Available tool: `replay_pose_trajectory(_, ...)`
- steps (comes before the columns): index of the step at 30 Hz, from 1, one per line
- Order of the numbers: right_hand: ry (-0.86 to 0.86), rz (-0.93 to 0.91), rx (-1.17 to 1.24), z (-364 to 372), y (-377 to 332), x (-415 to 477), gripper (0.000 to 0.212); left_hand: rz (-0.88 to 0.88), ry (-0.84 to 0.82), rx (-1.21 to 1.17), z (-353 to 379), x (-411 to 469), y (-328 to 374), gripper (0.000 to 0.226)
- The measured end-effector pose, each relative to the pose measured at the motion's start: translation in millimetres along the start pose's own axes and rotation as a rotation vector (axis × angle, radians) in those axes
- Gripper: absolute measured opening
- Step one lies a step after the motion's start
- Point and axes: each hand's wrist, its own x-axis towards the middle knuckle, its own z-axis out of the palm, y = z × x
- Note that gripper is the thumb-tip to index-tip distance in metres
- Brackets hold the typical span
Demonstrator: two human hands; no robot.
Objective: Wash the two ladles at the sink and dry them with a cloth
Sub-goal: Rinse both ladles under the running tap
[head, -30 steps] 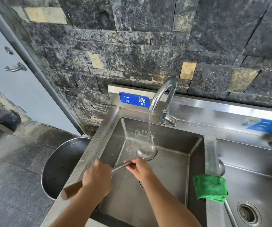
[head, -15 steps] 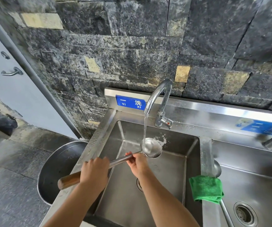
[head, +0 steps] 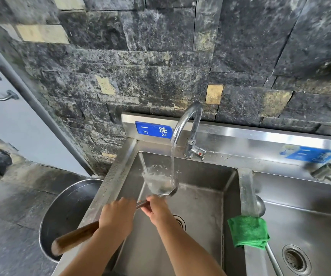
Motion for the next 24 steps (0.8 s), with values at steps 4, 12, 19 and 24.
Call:
replay_pose_trajectory(4,0.067,-0.029,-0.091,-2,0,6,0.014,0.041,-0.038,-0.015,14,8,-8,0.035)
replay_pose_trajectory(12,0.263,-0.096,-0.130,5,9,19,0.030,0.103,-0.073,-0.229,40,33,-28,0.020)
replay_pose_trajectory(19,0.296,-0.159,-0.385,-1,5,18,0.019,0.191,-0.065,-0.348,57,69,-61,0.015)
replay_pose_trajectory(24,0.450,-0.391,-1.027,-53,-35,-13,0.036,0.330,0.009,-0.330,48,102,-88,0.023)
